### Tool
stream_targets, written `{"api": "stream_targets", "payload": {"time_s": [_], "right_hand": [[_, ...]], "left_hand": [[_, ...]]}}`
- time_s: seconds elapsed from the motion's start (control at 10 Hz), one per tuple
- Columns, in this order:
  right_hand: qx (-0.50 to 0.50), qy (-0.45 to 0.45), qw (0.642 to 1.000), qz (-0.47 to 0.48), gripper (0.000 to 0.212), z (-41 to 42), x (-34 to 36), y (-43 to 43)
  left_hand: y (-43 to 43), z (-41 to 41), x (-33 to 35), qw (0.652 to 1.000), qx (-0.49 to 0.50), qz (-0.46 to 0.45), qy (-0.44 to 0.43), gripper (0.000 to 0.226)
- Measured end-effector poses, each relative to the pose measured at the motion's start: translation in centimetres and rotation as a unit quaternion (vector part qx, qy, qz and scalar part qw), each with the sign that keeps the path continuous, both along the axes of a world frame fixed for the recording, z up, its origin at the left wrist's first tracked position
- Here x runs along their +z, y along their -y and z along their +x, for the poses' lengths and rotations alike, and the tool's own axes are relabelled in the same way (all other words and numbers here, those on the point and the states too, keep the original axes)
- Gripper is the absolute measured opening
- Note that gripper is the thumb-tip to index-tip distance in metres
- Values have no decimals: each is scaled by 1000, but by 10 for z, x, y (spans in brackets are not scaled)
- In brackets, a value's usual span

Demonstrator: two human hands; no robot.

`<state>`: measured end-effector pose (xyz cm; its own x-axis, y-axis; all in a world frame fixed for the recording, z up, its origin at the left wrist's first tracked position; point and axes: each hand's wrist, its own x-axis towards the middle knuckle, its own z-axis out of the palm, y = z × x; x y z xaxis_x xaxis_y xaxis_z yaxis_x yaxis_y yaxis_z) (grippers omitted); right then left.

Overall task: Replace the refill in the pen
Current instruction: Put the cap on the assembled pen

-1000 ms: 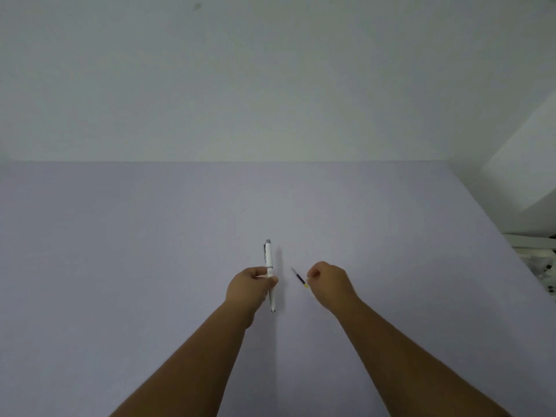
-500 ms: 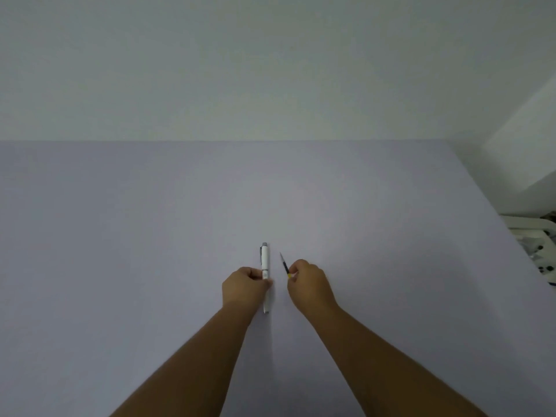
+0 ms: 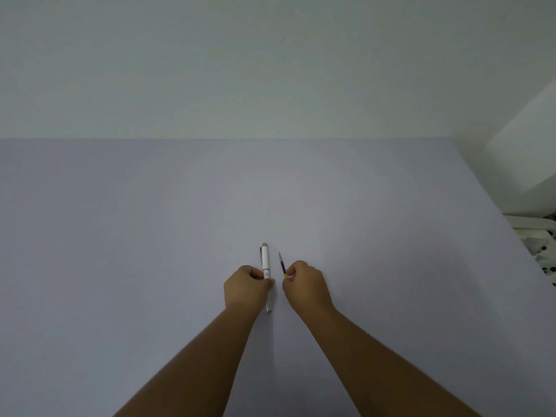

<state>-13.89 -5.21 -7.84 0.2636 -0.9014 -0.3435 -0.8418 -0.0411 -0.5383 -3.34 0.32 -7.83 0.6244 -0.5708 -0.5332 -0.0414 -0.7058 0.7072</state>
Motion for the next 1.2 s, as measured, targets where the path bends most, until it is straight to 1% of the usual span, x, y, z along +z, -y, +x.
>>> {"api": "stream_targets", "payload": {"time_s": [0.4, 0.9, 1.1, 1.2], "right_hand": [[-28, 30, 999, 12, 16, 1, 2, -4], [-48, 34, 998, 18, 15, -3, 1, -6], [-59, 31, 998, 21, 21, -4, 4, -7], [-59, 16, 998, 2, 24, -4, 10, -6]], "left_hand": [[2, 0, -4, 999, -18, 15, 25, 16], [-2, 2, -5, 998, -32, 27, 46, 23], [-4, 4, -1, 999, -27, 25, 36, 27], [-6, 6, 7, 999, -18, 28, 41, 26]]}}
